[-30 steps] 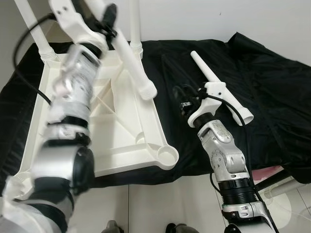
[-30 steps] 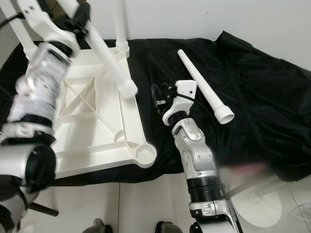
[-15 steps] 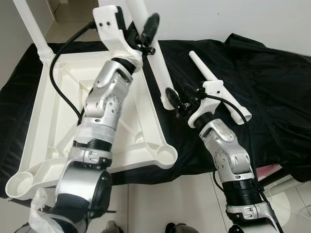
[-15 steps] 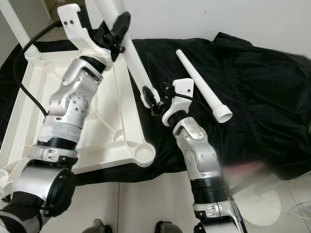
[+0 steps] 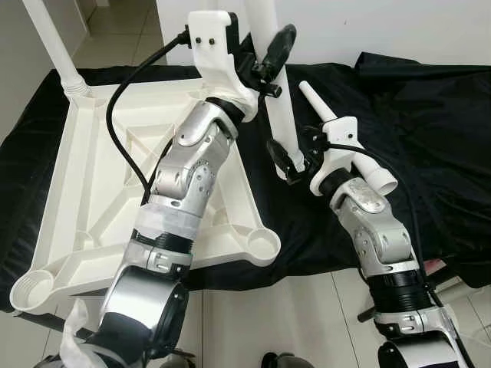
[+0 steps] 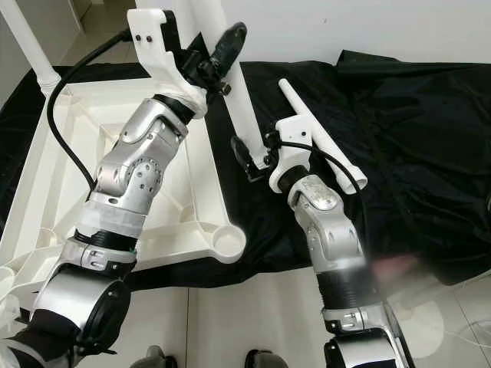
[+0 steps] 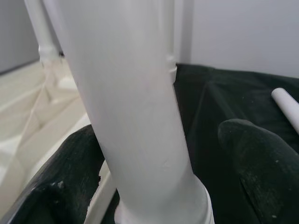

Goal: Building children table

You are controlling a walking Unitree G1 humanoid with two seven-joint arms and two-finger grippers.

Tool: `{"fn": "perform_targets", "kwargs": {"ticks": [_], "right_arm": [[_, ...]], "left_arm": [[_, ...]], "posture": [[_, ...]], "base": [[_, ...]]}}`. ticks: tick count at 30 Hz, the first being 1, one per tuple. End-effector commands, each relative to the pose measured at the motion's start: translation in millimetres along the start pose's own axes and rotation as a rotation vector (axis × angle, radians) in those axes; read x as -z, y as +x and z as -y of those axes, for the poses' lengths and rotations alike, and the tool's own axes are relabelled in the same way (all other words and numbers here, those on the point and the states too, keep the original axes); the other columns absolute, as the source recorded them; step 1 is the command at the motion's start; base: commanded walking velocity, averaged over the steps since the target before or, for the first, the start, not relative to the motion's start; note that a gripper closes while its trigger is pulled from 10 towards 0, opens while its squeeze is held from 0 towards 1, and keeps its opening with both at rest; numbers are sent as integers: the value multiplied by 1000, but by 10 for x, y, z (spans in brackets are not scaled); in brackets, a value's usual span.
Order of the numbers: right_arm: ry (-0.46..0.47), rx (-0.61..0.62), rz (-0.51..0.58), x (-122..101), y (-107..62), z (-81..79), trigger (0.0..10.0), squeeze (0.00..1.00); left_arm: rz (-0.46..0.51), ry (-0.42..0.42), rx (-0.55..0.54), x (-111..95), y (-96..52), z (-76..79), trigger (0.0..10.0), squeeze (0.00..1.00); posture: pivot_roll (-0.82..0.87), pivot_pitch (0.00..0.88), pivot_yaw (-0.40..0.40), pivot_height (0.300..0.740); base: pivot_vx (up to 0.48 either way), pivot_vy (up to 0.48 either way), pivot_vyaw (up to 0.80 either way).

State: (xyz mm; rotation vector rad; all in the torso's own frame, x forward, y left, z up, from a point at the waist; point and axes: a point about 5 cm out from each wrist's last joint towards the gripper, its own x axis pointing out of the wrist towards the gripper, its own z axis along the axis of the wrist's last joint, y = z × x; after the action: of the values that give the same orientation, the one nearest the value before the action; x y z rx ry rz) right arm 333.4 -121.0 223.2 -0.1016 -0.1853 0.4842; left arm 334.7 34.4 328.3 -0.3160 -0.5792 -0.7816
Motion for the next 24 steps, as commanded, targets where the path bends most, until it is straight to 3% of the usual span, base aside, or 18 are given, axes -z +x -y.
{"fn": "perform_targets", "kwargs": {"ticks": [1,11,19,20,24], "right_arm": [[-32,-17,-25,-1,28,1,10000,0],[-165,-107,-71,-21,120,-34,10000,0],[-189,-146,-88,-22,167,-82,10000,0],[-194,-146,-90,-19,171,-86,7843,0],[-201,-149,-90,-16,177,-89,7569,0]], "left_arm": [[-4,22,107,6,18,132,10000,0],[-15,29,144,46,25,261,10000,0],[-17,35,147,48,32,285,10000,0],[-16,34,148,47,35,293,10000,0],[-15,34,150,47,38,308,10000,0]], "posture": [[-70,48,0,740],[-71,52,2,740],[-67,57,-1,740],[-66,60,-2,740],[-66,60,-2,740]], "base": [[0,0,0],[0,0,0],[0,0,0],[0,0,0],[0,0,0]]}}
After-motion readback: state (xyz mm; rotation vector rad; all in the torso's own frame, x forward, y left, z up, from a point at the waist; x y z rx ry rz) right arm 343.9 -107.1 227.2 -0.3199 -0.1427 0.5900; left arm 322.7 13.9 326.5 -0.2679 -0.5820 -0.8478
